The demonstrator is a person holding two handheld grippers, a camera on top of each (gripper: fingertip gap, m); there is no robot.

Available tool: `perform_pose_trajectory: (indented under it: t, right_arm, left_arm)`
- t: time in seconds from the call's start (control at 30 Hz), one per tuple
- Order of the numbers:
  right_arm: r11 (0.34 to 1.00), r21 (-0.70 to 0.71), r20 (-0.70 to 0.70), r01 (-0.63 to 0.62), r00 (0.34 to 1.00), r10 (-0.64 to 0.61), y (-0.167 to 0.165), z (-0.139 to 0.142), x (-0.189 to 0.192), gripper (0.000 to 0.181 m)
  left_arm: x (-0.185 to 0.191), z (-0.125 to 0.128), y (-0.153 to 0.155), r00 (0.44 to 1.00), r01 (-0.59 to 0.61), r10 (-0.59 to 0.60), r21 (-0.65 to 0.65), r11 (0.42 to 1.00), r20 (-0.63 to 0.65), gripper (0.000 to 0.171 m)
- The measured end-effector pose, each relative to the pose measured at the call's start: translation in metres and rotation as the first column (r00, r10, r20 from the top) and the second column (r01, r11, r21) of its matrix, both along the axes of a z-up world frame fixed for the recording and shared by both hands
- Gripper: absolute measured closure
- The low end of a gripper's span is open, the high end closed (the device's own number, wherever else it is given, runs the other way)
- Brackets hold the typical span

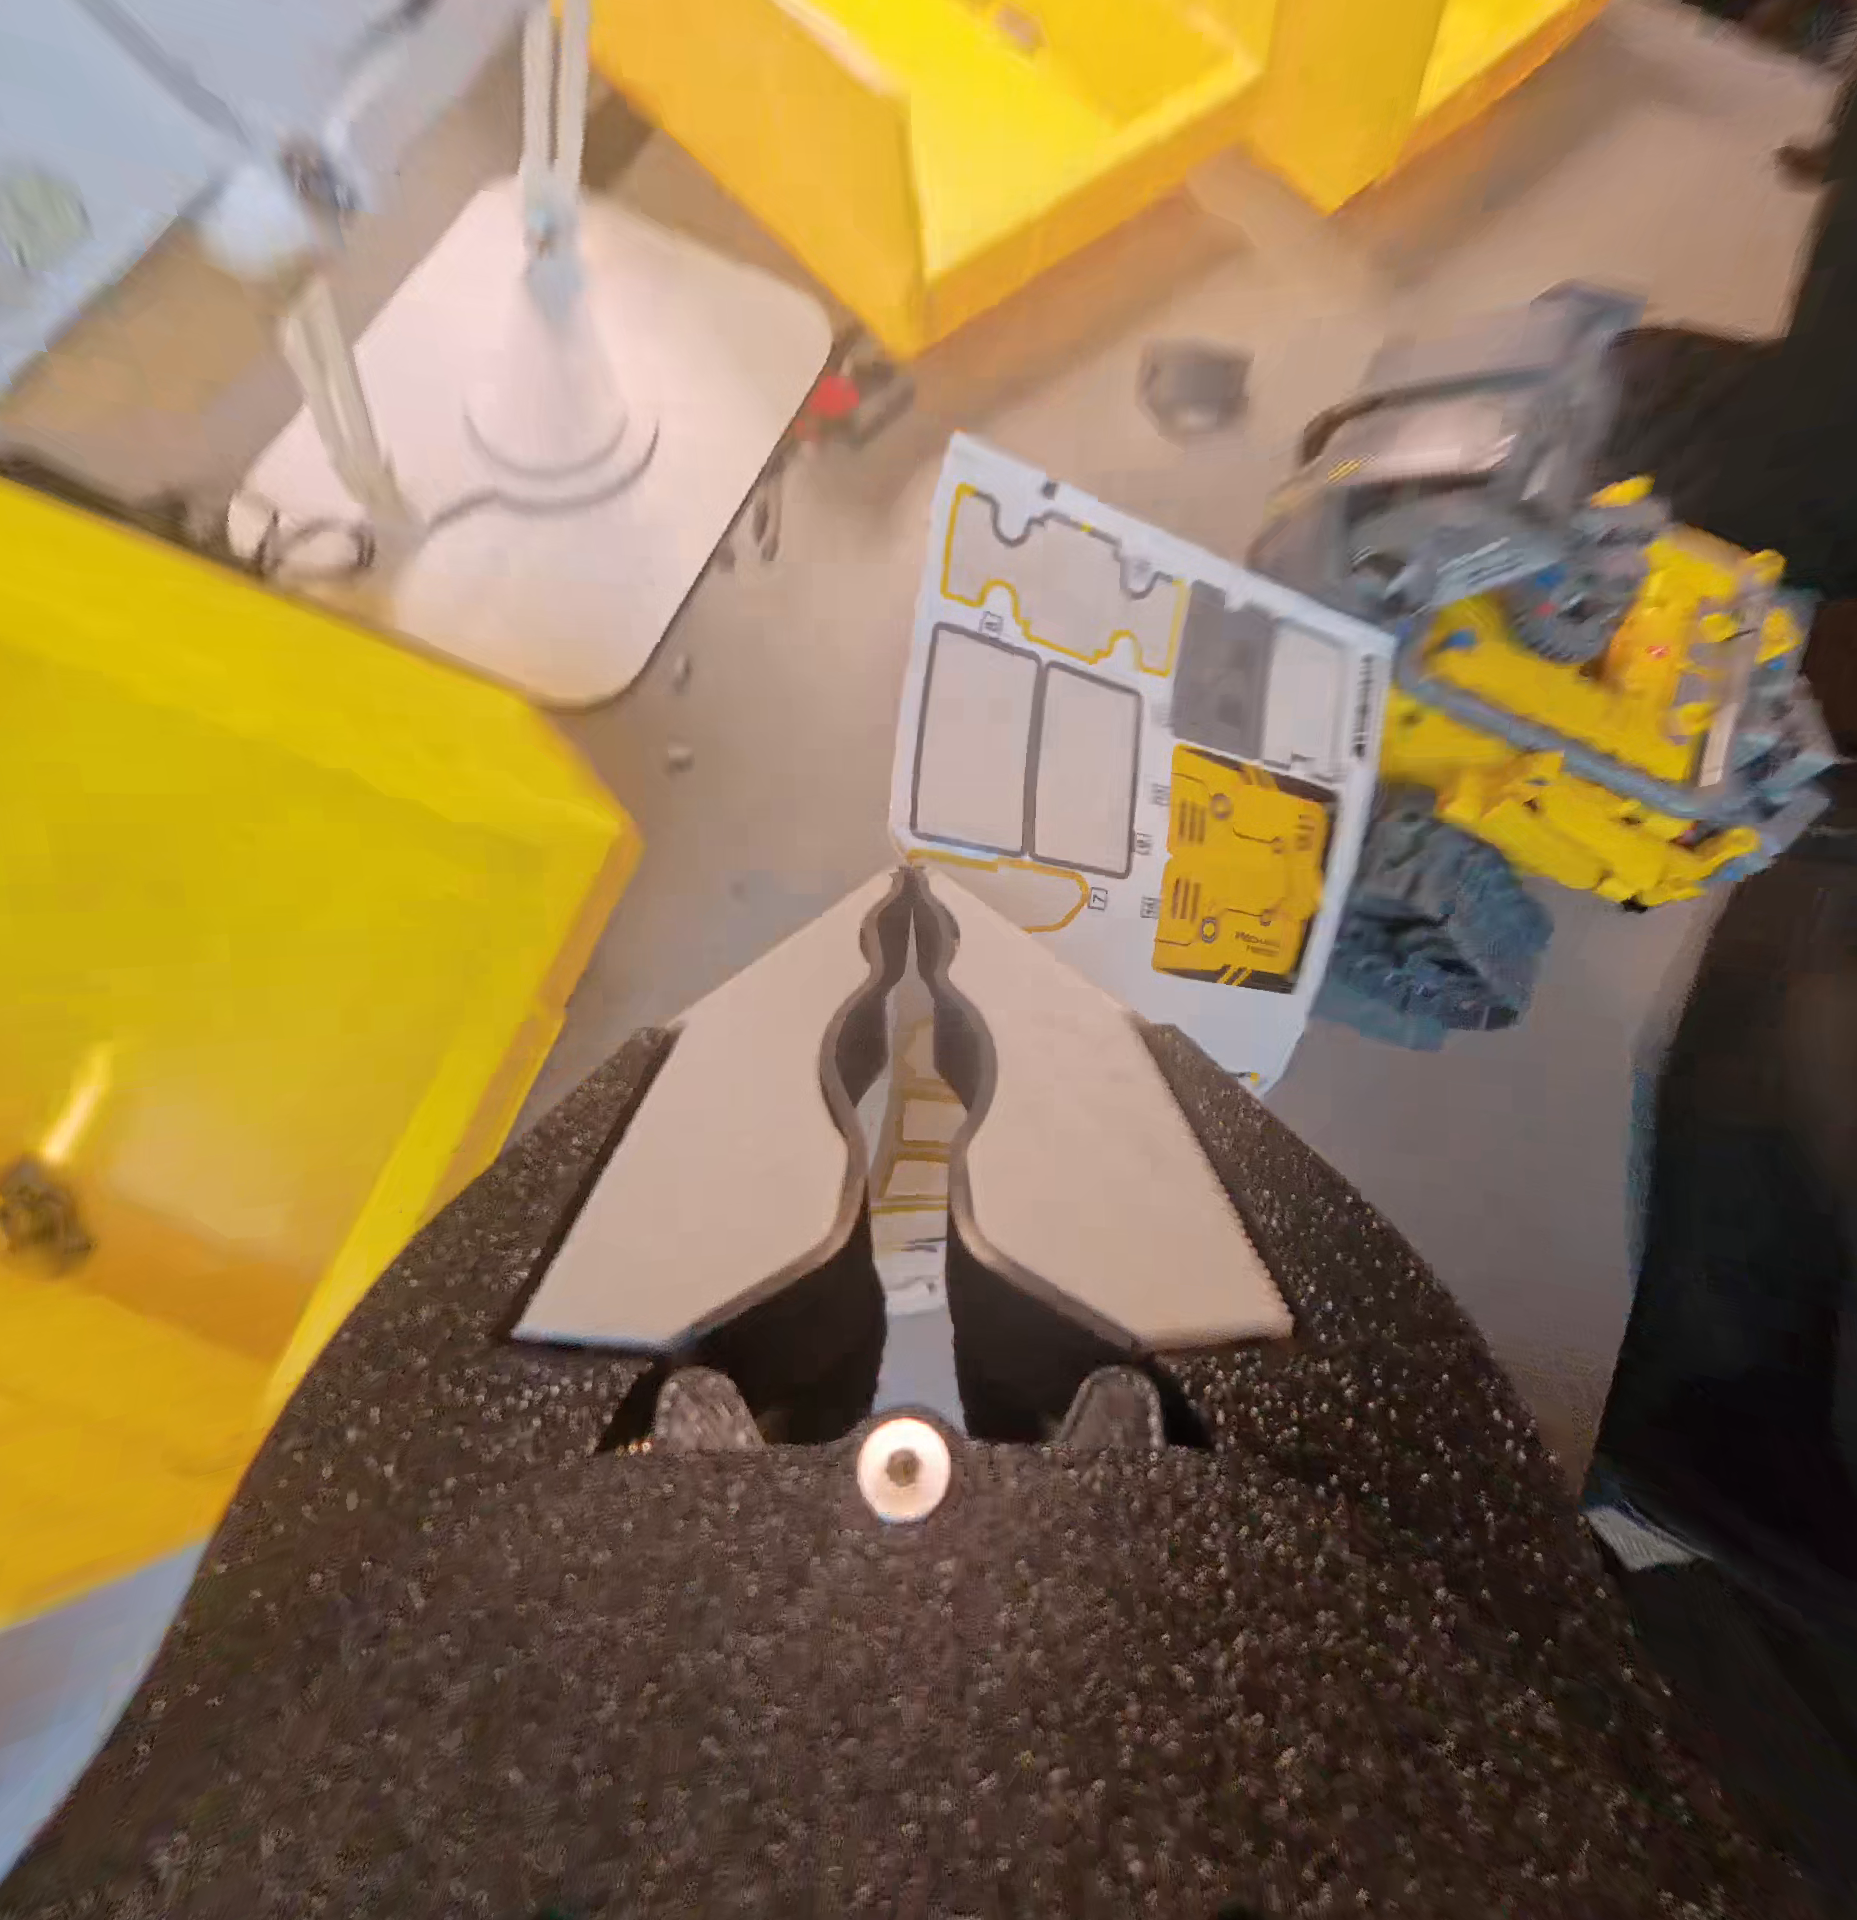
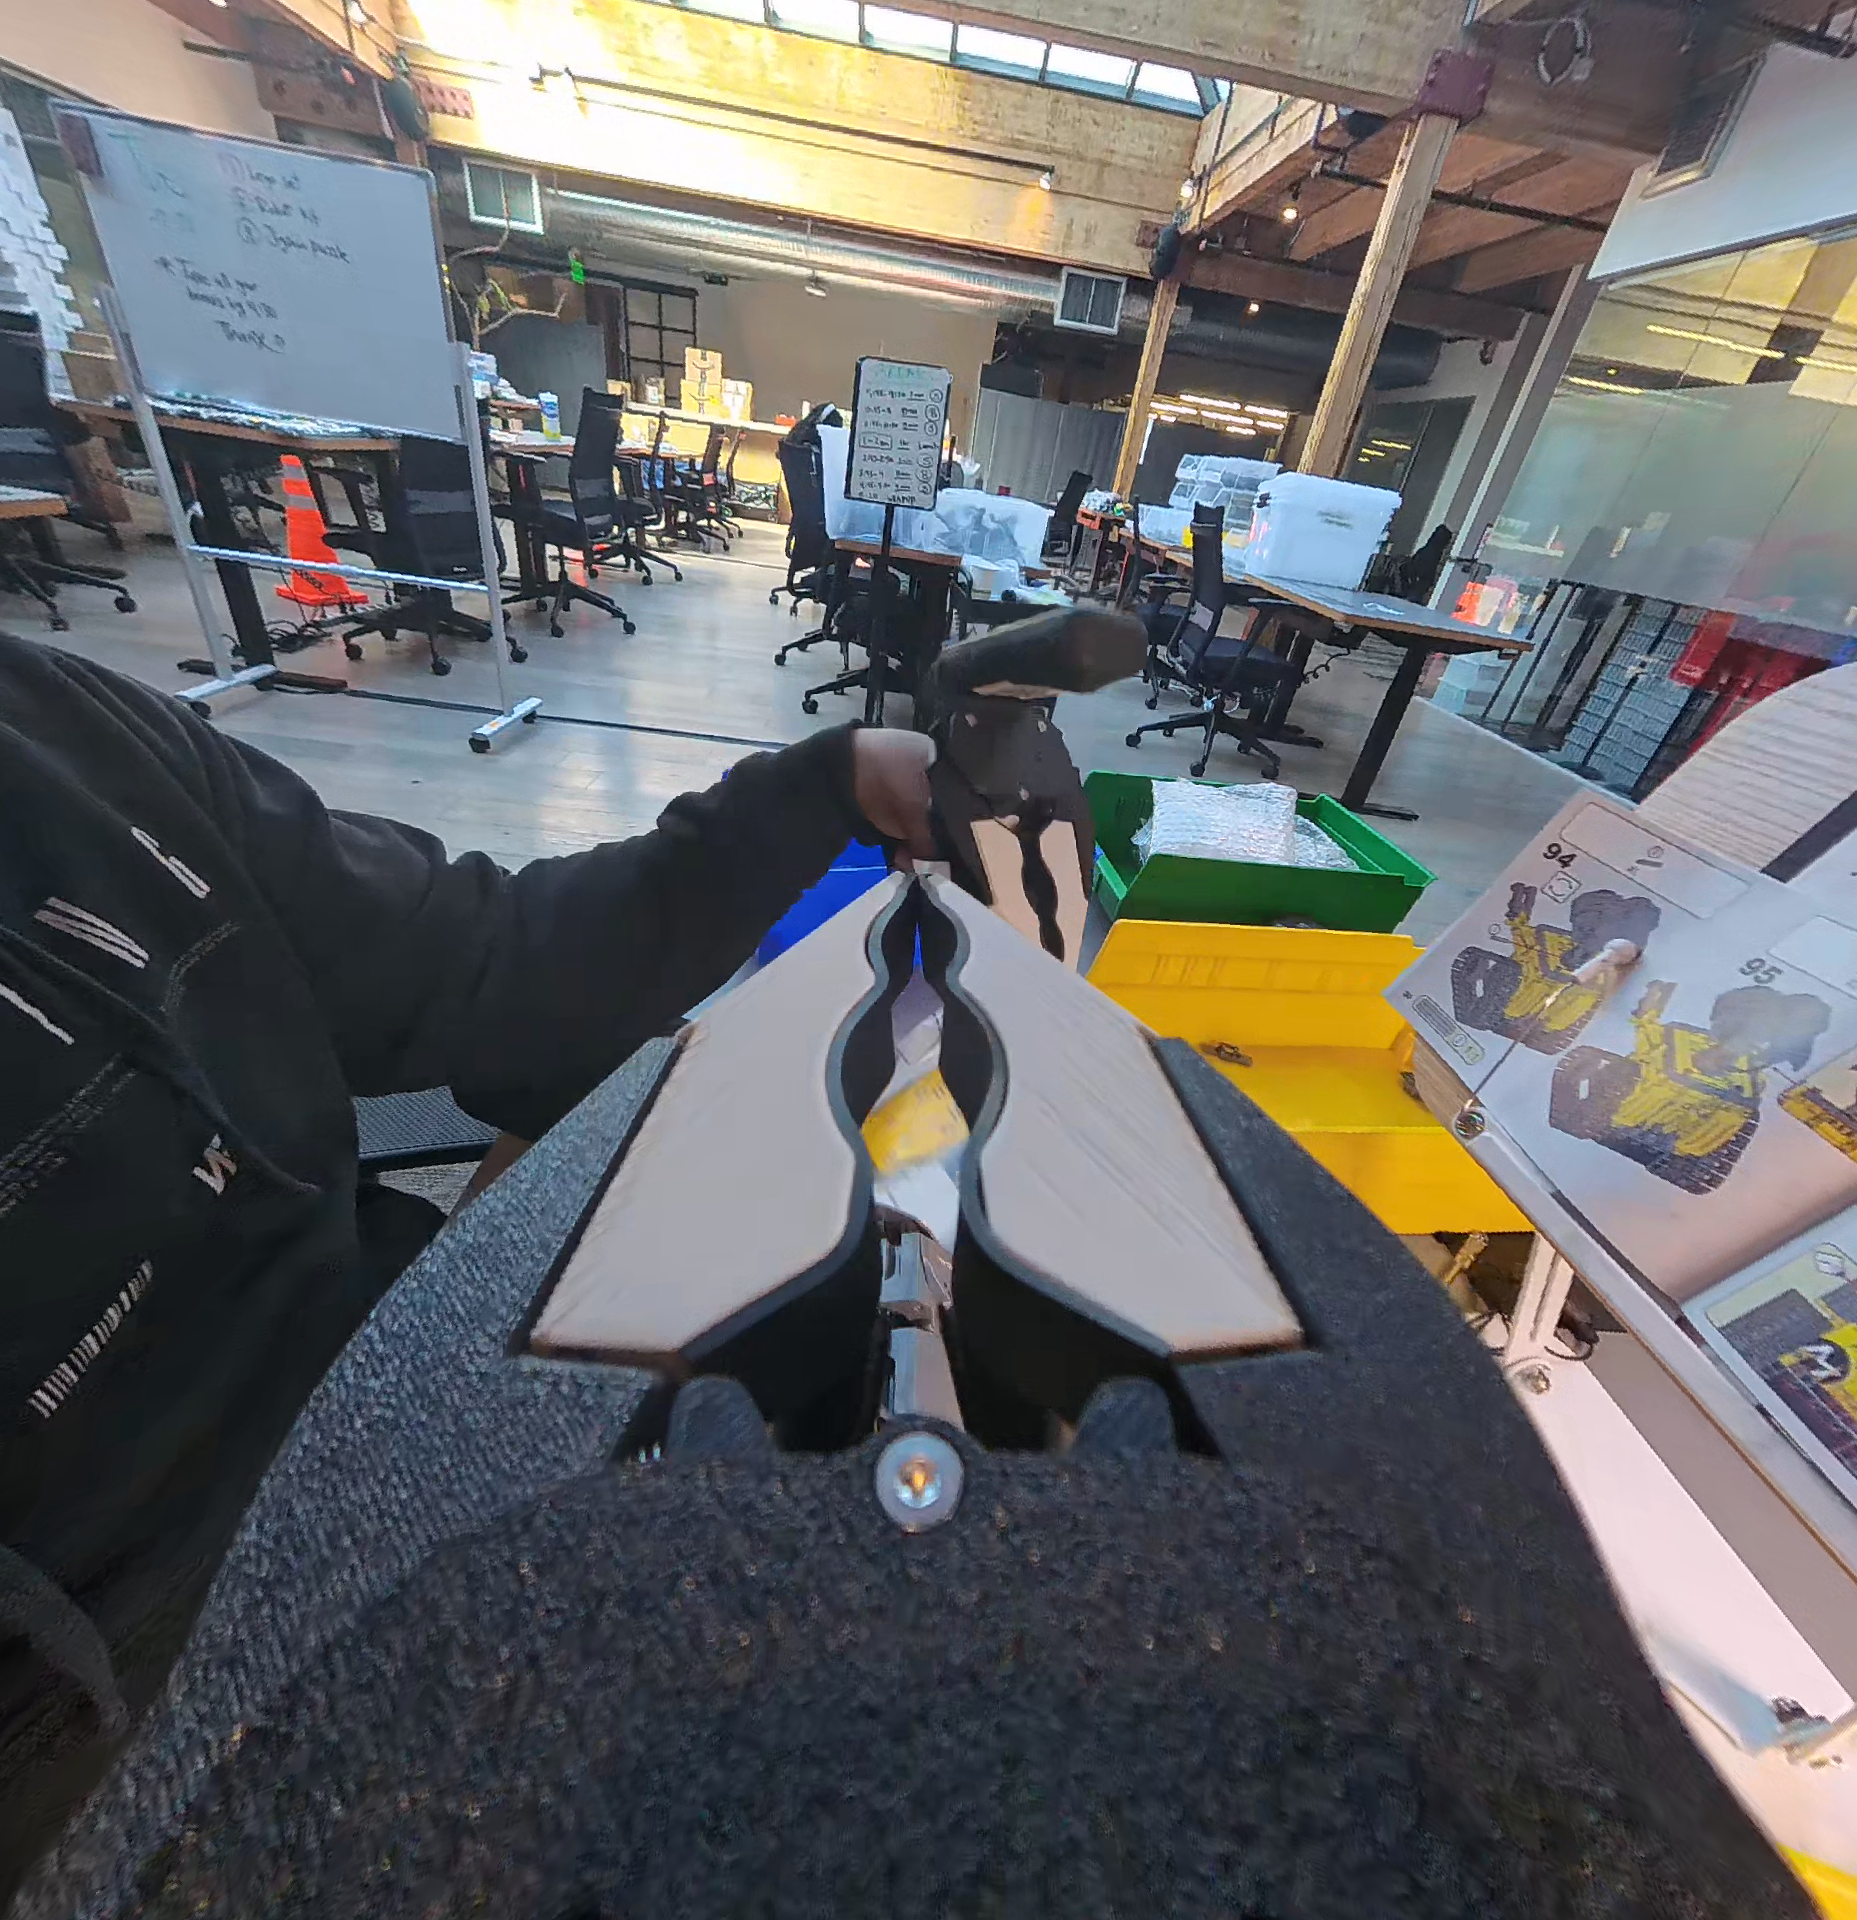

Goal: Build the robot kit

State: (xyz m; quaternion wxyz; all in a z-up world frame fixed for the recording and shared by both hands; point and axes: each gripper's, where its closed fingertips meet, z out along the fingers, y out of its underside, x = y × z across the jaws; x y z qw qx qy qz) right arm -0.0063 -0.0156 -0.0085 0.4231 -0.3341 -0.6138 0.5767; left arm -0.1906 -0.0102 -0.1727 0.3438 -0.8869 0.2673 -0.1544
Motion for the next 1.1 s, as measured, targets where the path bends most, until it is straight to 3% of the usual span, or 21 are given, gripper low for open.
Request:
perform_pose_trajectory:
  t: [0.13,0.23,0.33,0.4,0.47,0.57,0.73,1.1]
  right_arm:
    - [1.000,-0.005,0.012,0.009,1.000,-0.008,0.003,-0.004,-0.004,0.181]
    - [1.000,0.002,0.023,0.023,0.999,-0.023,0.006,-0.008,-0.006,0.181]
    - [0.999,0.016,0.026,0.032,0.999,-0.033,0.007,-0.010,-0.007,0.181]
    - [0.999,0.018,0.026,0.034,0.999,-0.034,0.008,-0.011,-0.008,0.181]
    - [0.999,0.023,0.026,0.036,0.999,-0.036,0.008,-0.012,-0.009,0.181]
    - [0.999,0.028,0.028,0.031,0.999,-0.031,0.006,-0.013,-0.010,0.181]
    - [0.999,0.048,0.056,-0.001,0.998,-0.002,-0.002,-0.021,-0.013,0.181]
    - [0.997,0.066,0.090,-0.026,0.996,0.020,-0.008,-0.031,-0.017,0.181]
  left_arm:
    - [-0.054,-0.052,-0.006,0.970,-0.169,0.134,-0.167,0.971,-0.203,0.171]
    - [-0.067,-0.054,0.003,0.957,-0.224,0.190,-0.142,0.964,-0.220,0.153]
    - [-0.041,-0.015,0.023,0.978,-0.158,0.163,0.050,0.986,-0.133,0.139]
    - [0.010,0.033,0.028,0.999,-0.011,0.002,0.239,0.971,0.037,0.139]
    - [0.065,0.082,0.015,0.963,0.138,-0.222,0.434,0.890,0.151,0.138]
    - [0.120,0.121,-0.008,0.908,0.263,-0.407,0.620,0.739,0.100,0.140]
    - [0.165,0.126,-0.018,0.903,0.357,-0.422,0.685,0.635,-0.080,0.145]
    - [0.169,0.119,-0.019,0.898,0.392,-0.418,0.677,0.623,-0.135,0.171]
